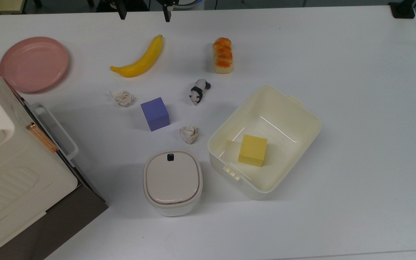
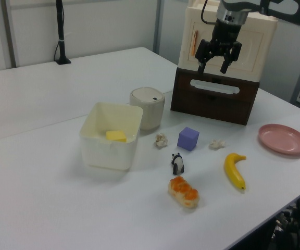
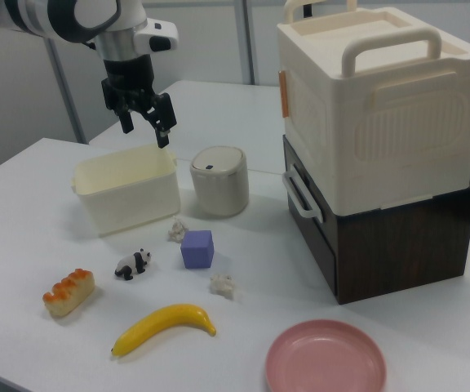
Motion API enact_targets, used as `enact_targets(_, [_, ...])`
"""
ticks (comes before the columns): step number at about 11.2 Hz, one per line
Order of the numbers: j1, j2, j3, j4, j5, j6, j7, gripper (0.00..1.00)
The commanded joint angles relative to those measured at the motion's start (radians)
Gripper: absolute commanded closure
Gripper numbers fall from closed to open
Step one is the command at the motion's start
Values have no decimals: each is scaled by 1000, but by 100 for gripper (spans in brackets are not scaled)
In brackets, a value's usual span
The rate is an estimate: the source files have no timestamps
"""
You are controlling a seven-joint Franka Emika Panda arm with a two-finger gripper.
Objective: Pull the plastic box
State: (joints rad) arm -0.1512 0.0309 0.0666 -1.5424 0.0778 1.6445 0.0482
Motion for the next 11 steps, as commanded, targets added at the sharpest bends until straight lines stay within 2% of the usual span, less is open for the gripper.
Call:
enact_targets(1, [1,-3,-1,11,10,-31,-7,0])
enact_targets(5, [1,-6,21,-1,10,-29,-16,0])
enact_targets(6, [-4,-9,38,-11,8,-28,-18,0])
enact_targets(8, [-62,-13,111,-21,1,-22,-22,0])
enact_targets(10, [-39,-3,116,-22,-6,15,-56,0])
enact_targets(11, [4,1,101,-30,-4,73,-59,0])
